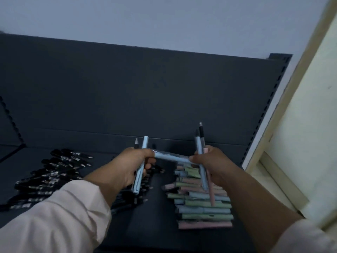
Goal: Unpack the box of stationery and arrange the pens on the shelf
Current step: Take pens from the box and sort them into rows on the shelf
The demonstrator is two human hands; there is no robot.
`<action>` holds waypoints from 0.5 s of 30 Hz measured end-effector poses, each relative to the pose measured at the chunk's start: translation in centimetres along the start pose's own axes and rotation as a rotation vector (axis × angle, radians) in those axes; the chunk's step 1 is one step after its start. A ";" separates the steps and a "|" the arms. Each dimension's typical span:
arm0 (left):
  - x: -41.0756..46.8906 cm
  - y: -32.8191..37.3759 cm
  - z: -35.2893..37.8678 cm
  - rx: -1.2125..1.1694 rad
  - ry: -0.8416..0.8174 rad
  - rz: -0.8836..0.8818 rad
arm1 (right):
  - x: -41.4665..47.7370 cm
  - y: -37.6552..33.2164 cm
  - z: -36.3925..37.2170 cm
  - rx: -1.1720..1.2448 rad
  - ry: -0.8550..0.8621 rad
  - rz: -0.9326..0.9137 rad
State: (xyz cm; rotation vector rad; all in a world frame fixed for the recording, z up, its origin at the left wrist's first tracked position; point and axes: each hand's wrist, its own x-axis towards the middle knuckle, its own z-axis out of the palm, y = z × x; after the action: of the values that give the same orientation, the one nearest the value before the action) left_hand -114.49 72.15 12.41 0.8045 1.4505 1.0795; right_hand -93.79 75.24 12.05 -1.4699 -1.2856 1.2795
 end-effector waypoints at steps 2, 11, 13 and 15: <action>0.1 -0.9 1.9 0.080 -0.034 0.033 | 0.3 1.0 -2.0 -0.030 0.065 0.009; 1.6 -4.1 7.6 0.256 -0.118 0.076 | 1.1 5.2 -7.2 -0.188 0.199 0.044; 2.0 -4.3 7.9 0.279 -0.114 0.081 | 1.3 5.5 -7.5 -0.273 0.197 0.031; 2.1 -4.3 7.9 0.247 -0.116 0.064 | 1.1 5.3 -7.6 -0.370 0.197 0.005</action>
State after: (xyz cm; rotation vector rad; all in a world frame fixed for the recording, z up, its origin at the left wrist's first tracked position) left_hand -106.69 74.05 7.80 1.0775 1.4846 0.8960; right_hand -85.36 75.83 8.10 -1.8057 -1.4365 0.9024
